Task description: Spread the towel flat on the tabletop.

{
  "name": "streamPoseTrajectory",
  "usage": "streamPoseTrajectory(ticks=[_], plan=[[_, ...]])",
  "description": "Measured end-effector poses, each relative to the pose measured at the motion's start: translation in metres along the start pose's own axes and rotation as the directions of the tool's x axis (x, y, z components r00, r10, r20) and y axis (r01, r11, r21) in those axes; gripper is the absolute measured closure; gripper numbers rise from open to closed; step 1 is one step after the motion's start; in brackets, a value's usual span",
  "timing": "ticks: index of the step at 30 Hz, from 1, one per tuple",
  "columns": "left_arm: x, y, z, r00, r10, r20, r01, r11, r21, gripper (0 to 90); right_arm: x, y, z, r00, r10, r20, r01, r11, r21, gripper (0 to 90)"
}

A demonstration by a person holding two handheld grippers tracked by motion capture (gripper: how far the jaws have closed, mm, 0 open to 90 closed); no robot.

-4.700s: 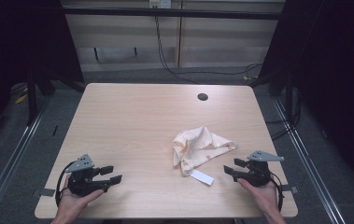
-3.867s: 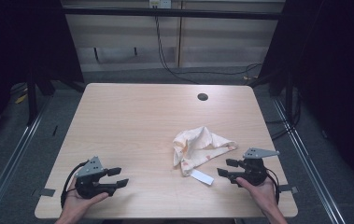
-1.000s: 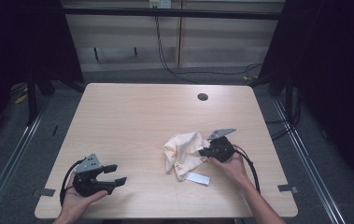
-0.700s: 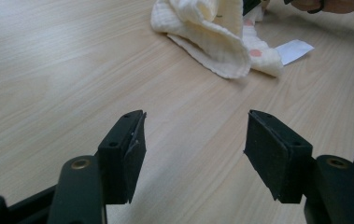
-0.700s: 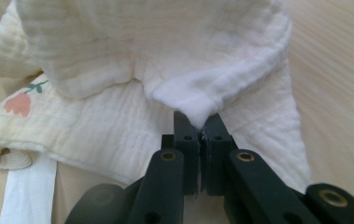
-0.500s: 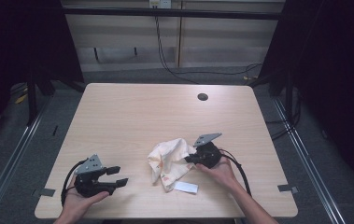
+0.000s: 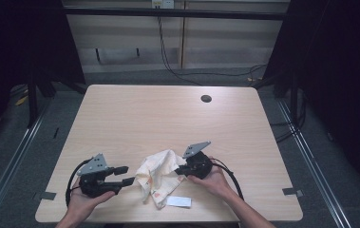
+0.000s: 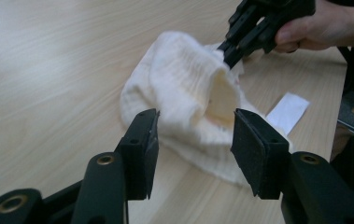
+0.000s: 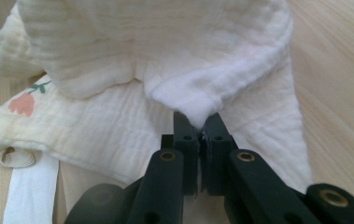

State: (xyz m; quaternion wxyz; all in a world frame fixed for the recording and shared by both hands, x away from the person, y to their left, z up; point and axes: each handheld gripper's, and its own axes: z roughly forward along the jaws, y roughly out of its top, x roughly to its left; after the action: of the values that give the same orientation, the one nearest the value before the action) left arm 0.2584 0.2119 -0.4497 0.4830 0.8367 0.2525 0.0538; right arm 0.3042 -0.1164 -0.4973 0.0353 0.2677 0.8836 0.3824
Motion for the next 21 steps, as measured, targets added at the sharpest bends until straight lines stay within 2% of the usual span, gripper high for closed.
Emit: streamPoseTrajectory(ticks=[3,5,6,7,9,10,11,12,14,15,16,17,18,21], plan=[[-0.006,0.008,0.010,0.9994,0.034,0.006,-0.034,0.9991,0.025,53.1,0.000,0.000,0.001,1.0000,0.003,-0.001,-0.003,1.000,0.004,86.9],[-0.010,0.016,0.017,0.9968,0.072,-0.035,-0.071,0.9967,0.041,49.7,0.000,0.000,-0.001,0.9999,0.010,-0.007,-0.010,1.000,-0.005,86.8],[-0.012,0.022,0.023,0.9951,0.093,-0.035,-0.091,0.9943,0.055,46.8,0.000,0.001,-0.002,1.0000,0.007,-0.005,-0.007,1.000,-0.006,86.6],[-0.011,0.026,0.029,0.9956,0.094,-0.004,-0.093,0.9934,0.067,45.6,0.000,0.001,-0.003,1.0000,0.002,-0.010,-0.002,1.000,-0.014,86.5],[-0.013,0.033,0.037,0.9949,0.101,-0.003,-0.100,0.9930,0.062,45.2,0.001,0.000,-0.003,0.9999,0.001,-0.015,-0.002,1.000,-0.007,85.2],[-0.015,0.036,0.044,0.9949,0.098,0.021,-0.099,0.9928,0.066,46.6,0.001,0.000,-0.003,0.9998,-0.001,-0.020,0.000,1.000,-0.002,83.2],[-0.018,0.037,0.049,0.9946,0.102,0.020,-0.103,0.9921,0.070,49.8,0.002,0.000,-0.004,0.9995,-0.003,-0.032,0.003,1.000,-0.004,78.9],[-0.020,0.037,0.054,0.9940,0.098,0.048,-0.102,0.9917,0.078,50.7,0.002,0.000,-0.004,0.9992,-0.003,-0.039,0.003,1.000,-0.001,74.1],[-0.021,0.036,0.057,0.9931,0.109,0.043,-0.113,0.9891,0.094,59.1,0.003,0.000,-0.007,0.9996,0.000,-0.028,0.000,1.000,0.001,69.8],[-0.018,0.034,0.060,0.9944,0.092,0.053,-0.097,0.9889,0.113,65.8,0.003,-0.001,-0.009,0.9994,-0.003,-0.034,0.003,1.000,-0.012,68.2],[-0.014,0.033,0.058,0.9937,0.105,0.041,-0.109,0.9872,0.116,71.3,0.004,-0.001,-0.011,0.9996,-0.004,-0.027,0.004,1.000,-0.011,66.8],[-0.012,0.031,0.056,0.9951,0.095,0.029,-0.097,0.9889,0.113,76.9,0.004,-0.002,-0.015,0.9998,-0.001,-0.022,0.001,1.000,-0.017,67.0],[-0.008,0.029,0.055,0.9964,0.078,0.035,-0.081,0.9904,0.112,79.8,0.005,-0.003,-0.016,0.9997,0.000,-0.023,0.000,1.000,-0.022,67.2],[0.000,0.025,0.050,0.9969,0.075,0.025,-0.077,0.9903,0.116,84.3,0.005,-0.006,-0.023,1.0000,0.002,0.001,-0.001,0.999,-0.033,70.9]])
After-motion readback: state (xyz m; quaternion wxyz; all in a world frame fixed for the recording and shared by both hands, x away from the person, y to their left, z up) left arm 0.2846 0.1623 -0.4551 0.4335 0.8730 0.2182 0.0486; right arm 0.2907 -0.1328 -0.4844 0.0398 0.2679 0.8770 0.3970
